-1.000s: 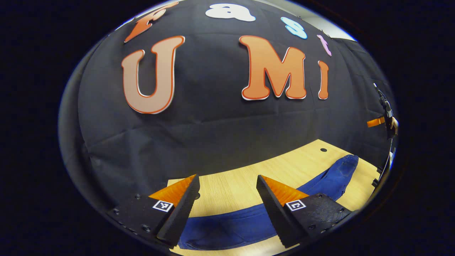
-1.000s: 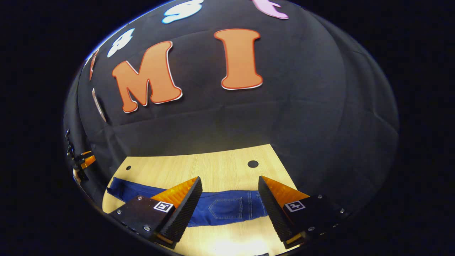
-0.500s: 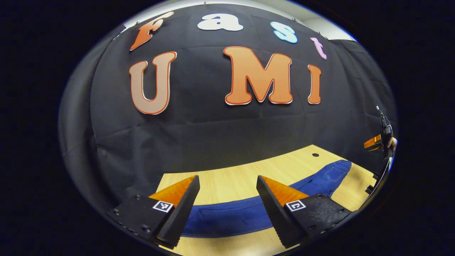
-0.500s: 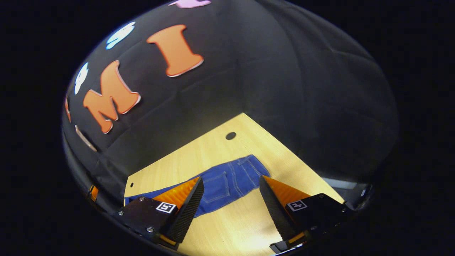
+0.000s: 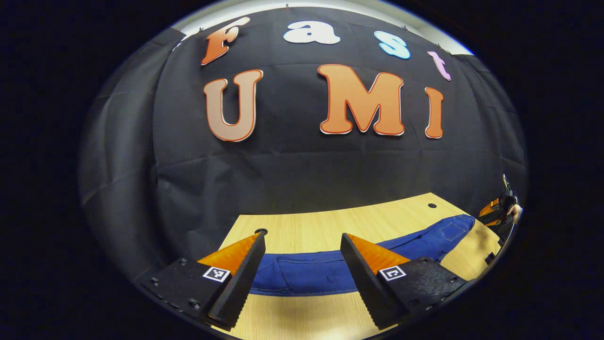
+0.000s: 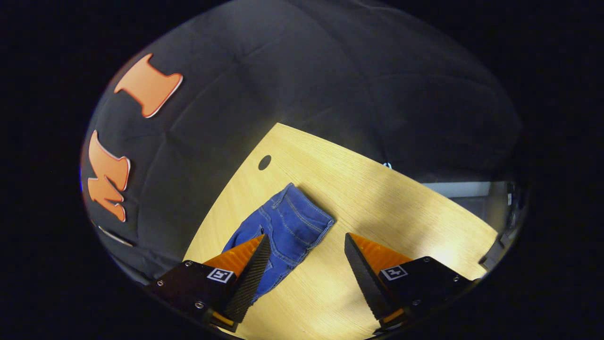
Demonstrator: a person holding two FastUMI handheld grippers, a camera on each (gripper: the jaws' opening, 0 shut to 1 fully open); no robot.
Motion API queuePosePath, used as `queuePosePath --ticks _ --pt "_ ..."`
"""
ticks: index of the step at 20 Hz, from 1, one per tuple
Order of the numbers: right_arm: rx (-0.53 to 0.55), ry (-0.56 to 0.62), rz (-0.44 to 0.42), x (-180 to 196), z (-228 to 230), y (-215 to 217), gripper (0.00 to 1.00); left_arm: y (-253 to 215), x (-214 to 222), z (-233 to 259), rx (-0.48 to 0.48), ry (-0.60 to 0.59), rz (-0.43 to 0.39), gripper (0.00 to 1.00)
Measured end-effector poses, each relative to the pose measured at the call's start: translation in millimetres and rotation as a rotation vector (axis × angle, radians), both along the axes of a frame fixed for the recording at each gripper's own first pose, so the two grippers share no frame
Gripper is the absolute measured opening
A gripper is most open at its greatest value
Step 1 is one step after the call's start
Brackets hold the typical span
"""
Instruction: Grasp the waist and the cuffs of the jeans and fold them to make the two legs overlap; first hold the waist and fold one-third of the jeans toward the cuffs, then hold the cuffs and fold the remaining one-third in the same direction to finish folding.
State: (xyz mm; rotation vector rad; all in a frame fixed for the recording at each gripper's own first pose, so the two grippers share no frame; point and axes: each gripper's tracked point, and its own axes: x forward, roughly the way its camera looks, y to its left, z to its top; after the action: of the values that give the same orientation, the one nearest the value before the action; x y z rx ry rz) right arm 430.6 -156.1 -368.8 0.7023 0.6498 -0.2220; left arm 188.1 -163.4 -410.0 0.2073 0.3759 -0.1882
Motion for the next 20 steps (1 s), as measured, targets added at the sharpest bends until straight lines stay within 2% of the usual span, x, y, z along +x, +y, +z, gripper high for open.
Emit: queuePosePath --ticks 7,11,15,16,19,20 --pt "0.075 0.032 -0.038 40 -32 -8 0.98 13 -20 -7 0.025 0.013 0.081 1.00" --pt "0.143 0.038 -0.018 52 -41 9 0.98 18 -23 -5 0.025 0.006 0.124 0.99" --pt "0.117 0.053 -0.022 64 -50 13 0.96 21 -25 -4 0.018 0.003 0.153 0.99" --pt "0.113 0.075 -0.030 65 -56 15 0.77 22 -26 -4 0.016 0.002 0.155 1.00" --pt "0.147 0.060 -0.093 73 -60 12 0.39 27 -27 -7 0.012 0.011 0.161 1.00" --pt "0.176 0.055 -0.111 75 -59 13 0.21 31 -28 -8 0.006 0.015 0.158 0.99"
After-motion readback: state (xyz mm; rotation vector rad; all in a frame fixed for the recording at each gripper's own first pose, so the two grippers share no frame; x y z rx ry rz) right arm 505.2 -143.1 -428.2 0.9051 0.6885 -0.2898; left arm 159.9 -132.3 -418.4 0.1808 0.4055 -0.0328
